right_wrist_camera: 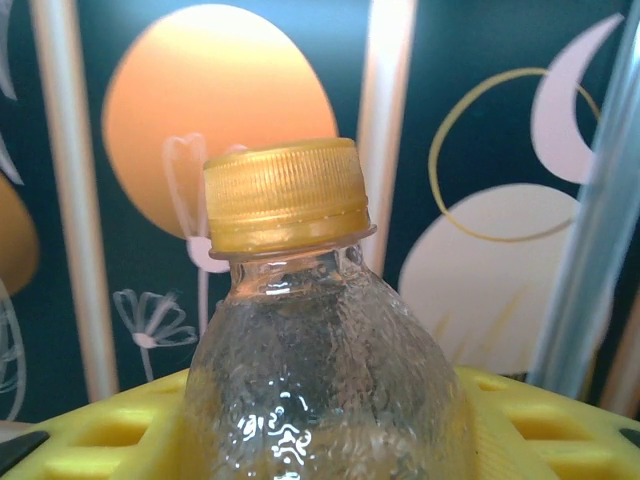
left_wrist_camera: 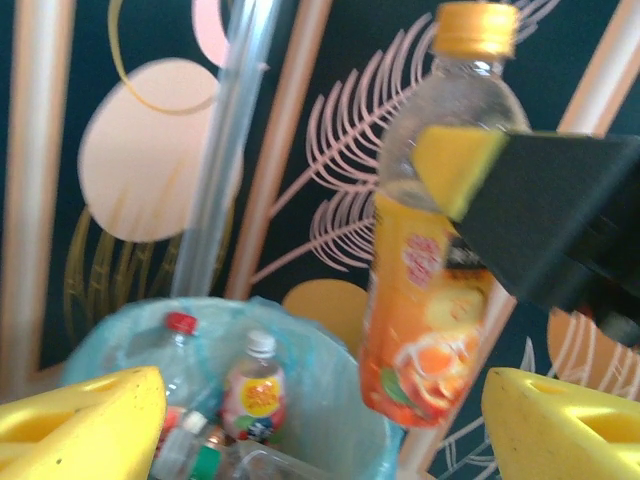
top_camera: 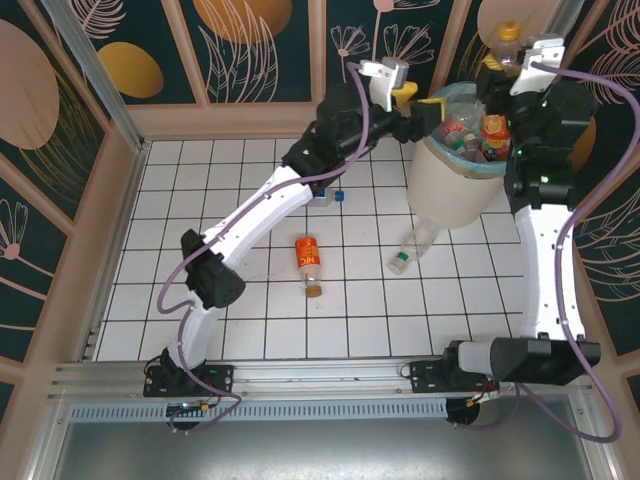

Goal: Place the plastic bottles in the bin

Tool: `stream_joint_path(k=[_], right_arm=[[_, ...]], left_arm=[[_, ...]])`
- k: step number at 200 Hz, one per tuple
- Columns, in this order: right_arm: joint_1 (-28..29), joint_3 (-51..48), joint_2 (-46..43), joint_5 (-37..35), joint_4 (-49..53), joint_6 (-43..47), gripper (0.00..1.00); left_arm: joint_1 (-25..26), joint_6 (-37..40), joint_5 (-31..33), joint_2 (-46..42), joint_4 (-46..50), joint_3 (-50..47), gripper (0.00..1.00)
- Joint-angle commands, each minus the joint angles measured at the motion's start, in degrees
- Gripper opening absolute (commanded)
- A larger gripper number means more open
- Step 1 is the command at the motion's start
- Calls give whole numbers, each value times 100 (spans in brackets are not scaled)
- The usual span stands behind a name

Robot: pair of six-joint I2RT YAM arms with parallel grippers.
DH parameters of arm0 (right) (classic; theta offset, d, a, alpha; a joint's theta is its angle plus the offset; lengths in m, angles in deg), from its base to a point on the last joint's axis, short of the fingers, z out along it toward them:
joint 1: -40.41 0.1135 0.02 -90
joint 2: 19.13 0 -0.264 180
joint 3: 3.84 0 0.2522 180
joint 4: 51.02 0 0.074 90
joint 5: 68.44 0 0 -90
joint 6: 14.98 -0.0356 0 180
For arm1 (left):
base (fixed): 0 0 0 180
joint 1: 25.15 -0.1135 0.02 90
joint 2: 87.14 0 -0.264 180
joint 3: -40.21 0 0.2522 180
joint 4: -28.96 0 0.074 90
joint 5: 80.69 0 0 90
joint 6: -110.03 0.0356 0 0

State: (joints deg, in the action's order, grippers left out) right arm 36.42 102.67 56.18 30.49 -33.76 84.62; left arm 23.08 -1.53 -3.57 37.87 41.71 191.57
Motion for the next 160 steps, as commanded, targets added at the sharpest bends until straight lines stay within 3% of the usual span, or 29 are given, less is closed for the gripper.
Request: stream_joint_path(k=[1, 50, 107, 160], right_arm=[[-274, 129, 195, 343, 142, -171, 39], [-361, -121, 367, 649, -26, -306, 37], [-739, -336, 757, 453, -221, -337, 41], [-870, -240, 1409, 750, 19, -481, 62]], left_arm=[[42, -269, -408, 185, -33, 249, 83], [46, -62, -321, 120, -135, -213, 83], [46, 62, -259, 81, -93, -521, 83], [44, 277, -120, -96, -88, -946, 84]])
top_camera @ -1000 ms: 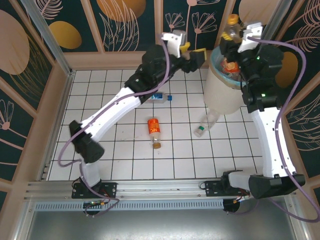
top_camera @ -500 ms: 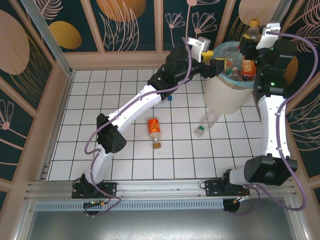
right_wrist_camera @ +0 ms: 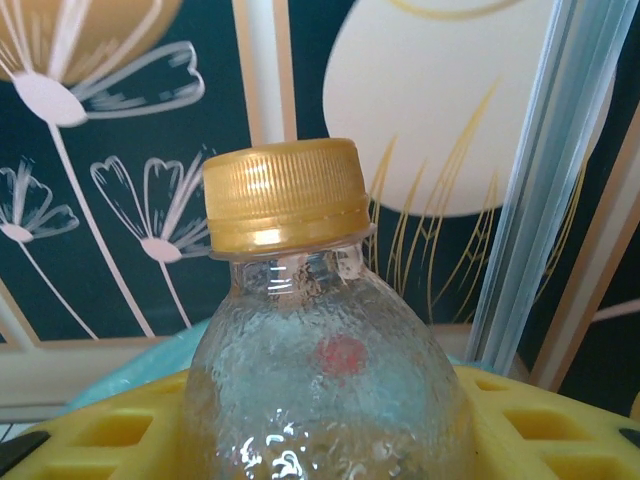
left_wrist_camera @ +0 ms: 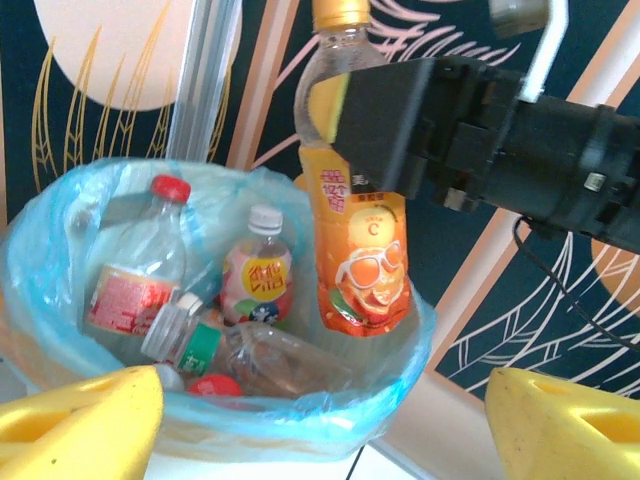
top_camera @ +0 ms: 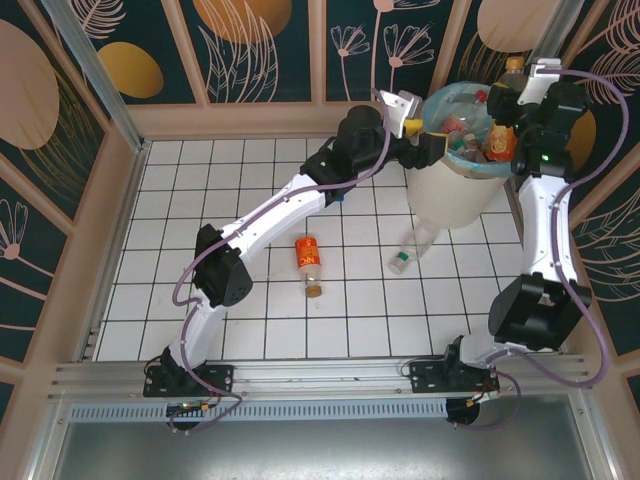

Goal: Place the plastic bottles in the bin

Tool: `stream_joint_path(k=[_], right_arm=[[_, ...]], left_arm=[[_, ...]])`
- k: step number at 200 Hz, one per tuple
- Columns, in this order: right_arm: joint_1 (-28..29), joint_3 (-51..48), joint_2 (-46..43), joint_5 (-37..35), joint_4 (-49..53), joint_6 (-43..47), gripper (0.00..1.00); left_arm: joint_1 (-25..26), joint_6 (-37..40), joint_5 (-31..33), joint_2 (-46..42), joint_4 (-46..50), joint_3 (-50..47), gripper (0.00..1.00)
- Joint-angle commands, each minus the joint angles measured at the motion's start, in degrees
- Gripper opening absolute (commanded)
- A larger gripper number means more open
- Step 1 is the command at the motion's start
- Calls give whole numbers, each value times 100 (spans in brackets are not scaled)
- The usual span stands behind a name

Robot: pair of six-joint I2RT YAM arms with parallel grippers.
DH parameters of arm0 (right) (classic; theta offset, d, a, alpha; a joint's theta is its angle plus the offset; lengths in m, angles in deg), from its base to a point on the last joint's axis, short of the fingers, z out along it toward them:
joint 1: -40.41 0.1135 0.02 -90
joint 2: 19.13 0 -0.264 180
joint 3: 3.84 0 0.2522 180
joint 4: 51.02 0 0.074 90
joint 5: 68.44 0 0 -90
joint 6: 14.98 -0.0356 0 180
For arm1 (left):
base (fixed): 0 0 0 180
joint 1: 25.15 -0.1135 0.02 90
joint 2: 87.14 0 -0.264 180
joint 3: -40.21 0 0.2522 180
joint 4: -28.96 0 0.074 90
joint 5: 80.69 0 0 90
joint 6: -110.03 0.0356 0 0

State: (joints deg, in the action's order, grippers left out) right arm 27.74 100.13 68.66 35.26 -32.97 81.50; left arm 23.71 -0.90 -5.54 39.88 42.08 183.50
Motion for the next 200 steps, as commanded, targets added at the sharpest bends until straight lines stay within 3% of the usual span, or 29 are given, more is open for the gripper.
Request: stream_joint_path(k=[1, 115, 146, 200], right_arm=[[-5, 23, 165, 287, -56, -171, 62], [130, -110, 180, 220, 450, -41, 71], [217, -191, 132, 248, 456, -64, 84], [300, -79, 130, 221, 613, 11, 82]], left_arm=[[-23, 221, 78, -299, -123, -135, 84], [-19, 498, 366, -808, -225, -1008, 87], [-18, 516, 387, -840, -217, -1031, 88], [-29, 564, 596, -1098, -322, -1412, 88]])
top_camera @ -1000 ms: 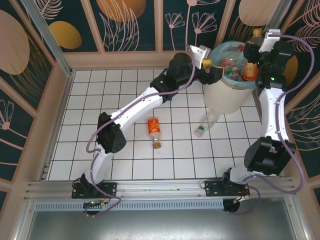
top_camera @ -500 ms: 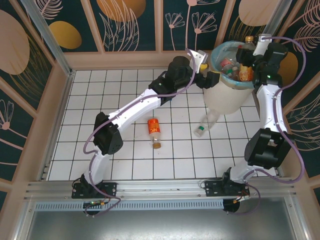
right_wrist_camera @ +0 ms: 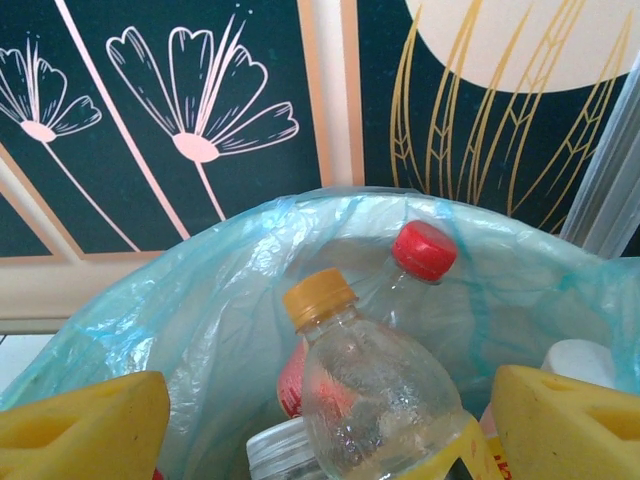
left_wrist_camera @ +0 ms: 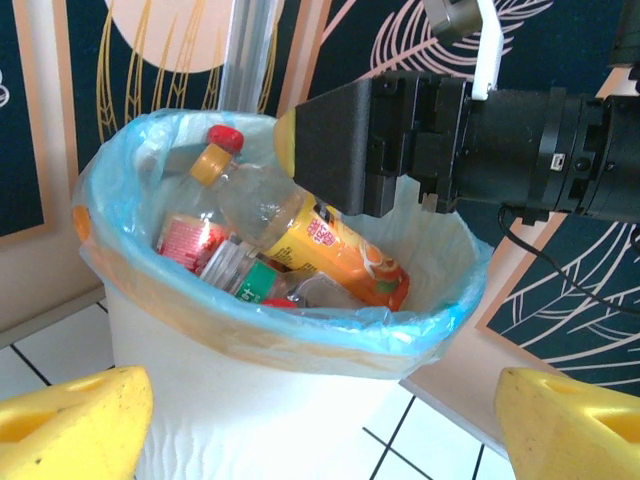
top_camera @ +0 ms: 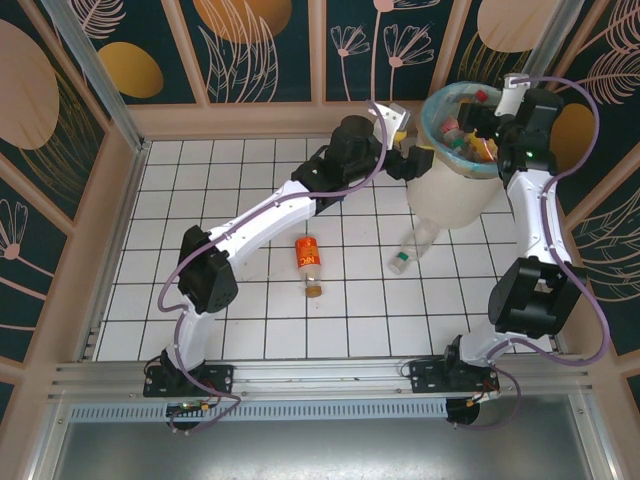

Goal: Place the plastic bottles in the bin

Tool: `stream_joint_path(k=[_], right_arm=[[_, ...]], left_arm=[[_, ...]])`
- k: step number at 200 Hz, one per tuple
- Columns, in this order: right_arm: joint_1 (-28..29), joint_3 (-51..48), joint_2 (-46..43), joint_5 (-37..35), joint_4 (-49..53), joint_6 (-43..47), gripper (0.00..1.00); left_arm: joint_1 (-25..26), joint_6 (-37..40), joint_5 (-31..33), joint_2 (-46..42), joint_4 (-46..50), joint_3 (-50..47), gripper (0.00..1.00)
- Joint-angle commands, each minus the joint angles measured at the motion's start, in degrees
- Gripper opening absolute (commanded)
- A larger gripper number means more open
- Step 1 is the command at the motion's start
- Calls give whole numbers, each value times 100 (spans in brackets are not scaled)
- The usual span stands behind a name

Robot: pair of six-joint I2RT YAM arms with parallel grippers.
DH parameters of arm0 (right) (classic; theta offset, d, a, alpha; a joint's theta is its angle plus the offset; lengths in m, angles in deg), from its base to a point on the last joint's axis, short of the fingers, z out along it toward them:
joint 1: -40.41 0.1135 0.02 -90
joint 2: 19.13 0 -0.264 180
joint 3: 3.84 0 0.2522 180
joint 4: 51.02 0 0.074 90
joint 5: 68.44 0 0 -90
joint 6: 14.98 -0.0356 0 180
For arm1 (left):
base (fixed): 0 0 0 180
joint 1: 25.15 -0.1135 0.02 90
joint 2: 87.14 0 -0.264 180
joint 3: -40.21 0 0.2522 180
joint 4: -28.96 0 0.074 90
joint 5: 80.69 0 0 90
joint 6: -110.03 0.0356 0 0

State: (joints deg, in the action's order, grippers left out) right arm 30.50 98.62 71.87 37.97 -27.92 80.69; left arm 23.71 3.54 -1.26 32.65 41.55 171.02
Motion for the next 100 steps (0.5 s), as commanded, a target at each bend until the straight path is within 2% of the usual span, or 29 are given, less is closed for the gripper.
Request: stream_joint_path(k=[1, 33, 50, 69, 100], right_arm=[[29, 74, -185, -59, 118, 92, 81], [3, -8, -132, -307, 294, 110, 62], [-19, -75, -50, -282, 323, 59, 56], [-50, -35, 140, -213, 396, -39, 52], [-36, 321, 510, -34, 678, -125, 51]], left_arm=[[-27, 125, 173, -380, -270, -169, 88], [-26, 121, 309, -594, -287, -435, 88], [-30, 127, 424, -719, -330, -639, 88], [-28, 100, 529, -839, -314, -832, 88], [-32, 104, 689, -1124, -330, -1239, 88]])
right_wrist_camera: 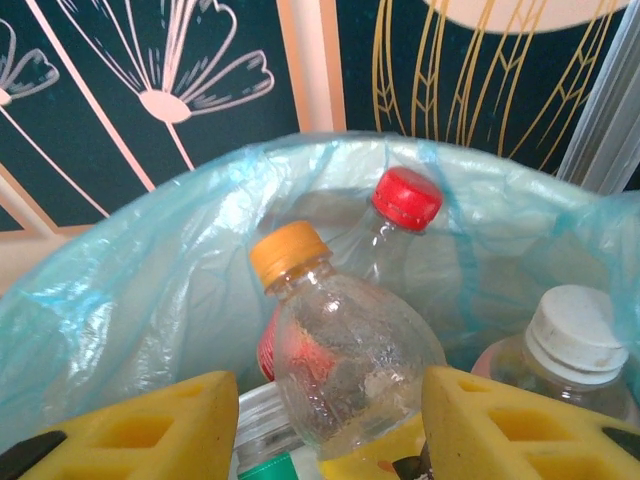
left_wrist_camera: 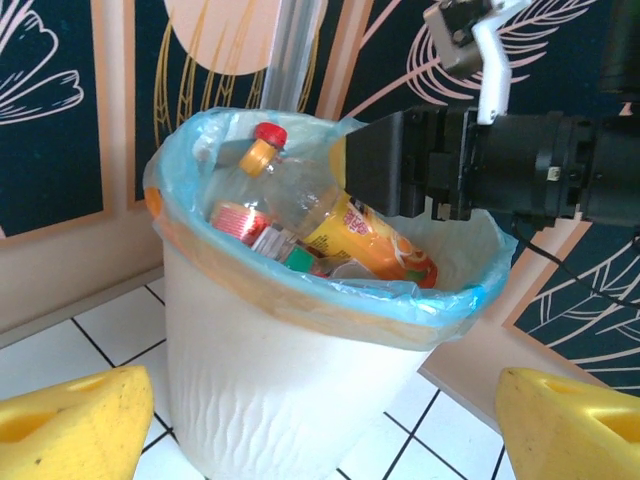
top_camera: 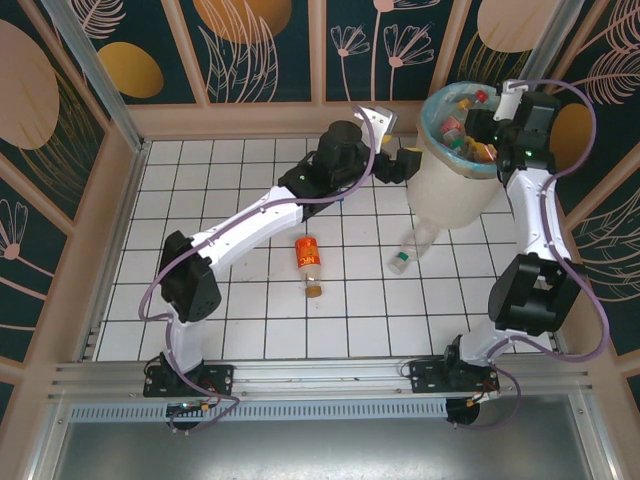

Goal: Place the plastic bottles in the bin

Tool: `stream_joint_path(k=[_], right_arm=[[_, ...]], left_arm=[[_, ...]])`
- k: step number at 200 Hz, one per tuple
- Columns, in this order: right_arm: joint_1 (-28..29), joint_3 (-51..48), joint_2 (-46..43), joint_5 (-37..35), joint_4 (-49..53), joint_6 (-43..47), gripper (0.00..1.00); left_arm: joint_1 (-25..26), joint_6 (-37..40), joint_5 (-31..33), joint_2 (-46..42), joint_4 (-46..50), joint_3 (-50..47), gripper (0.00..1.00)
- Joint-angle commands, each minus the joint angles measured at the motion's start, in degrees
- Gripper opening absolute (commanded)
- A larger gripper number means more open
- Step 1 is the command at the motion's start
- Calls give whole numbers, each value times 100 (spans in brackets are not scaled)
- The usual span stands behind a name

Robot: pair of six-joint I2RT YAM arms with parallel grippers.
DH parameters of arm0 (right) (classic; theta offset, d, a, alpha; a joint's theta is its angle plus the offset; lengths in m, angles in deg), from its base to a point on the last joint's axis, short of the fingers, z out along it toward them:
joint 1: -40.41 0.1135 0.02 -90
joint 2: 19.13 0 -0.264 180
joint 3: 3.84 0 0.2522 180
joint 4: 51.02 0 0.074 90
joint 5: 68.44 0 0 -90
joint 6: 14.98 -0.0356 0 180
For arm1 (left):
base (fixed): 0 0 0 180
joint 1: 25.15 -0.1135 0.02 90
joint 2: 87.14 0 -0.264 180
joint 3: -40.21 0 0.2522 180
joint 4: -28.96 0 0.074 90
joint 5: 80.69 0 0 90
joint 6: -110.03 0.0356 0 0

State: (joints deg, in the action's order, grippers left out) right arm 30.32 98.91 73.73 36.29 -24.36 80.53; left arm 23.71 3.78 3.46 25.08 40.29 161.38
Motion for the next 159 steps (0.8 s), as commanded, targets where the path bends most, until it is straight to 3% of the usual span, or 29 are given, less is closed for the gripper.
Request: stream_joint_path(k=[1, 21, 53, 78, 95, 127, 159], right_arm=[[-19, 316, 335, 135, 342, -111, 51], [56, 662, 350, 21, 606, -171, 54], [452, 1076, -63, -786, 774, -199, 67], [949, 940, -698, -1469, 783, -611, 69], [1554, 461, -1303, -1914, 805, -949, 69], [3137, -1302, -2521, -2534, 547, -1362, 69], [4389, -2697, -3111, -3273, 985, -2339, 67]], left_arm=[[-29, 83, 225, -386, -204, -292, 88], [-35, 78, 381, -623, -230, -616, 89], [-32, 83, 596, -1007, -197, -1033, 89], [-27, 78, 803, -1365, -186, -1497, 89], [-29, 113, 994, -1765, -198, -1939, 89], [-29, 238, 1459, -2493, -374, -3060, 91], [-24, 409, 1744, -3140, -407, -4104, 93]])
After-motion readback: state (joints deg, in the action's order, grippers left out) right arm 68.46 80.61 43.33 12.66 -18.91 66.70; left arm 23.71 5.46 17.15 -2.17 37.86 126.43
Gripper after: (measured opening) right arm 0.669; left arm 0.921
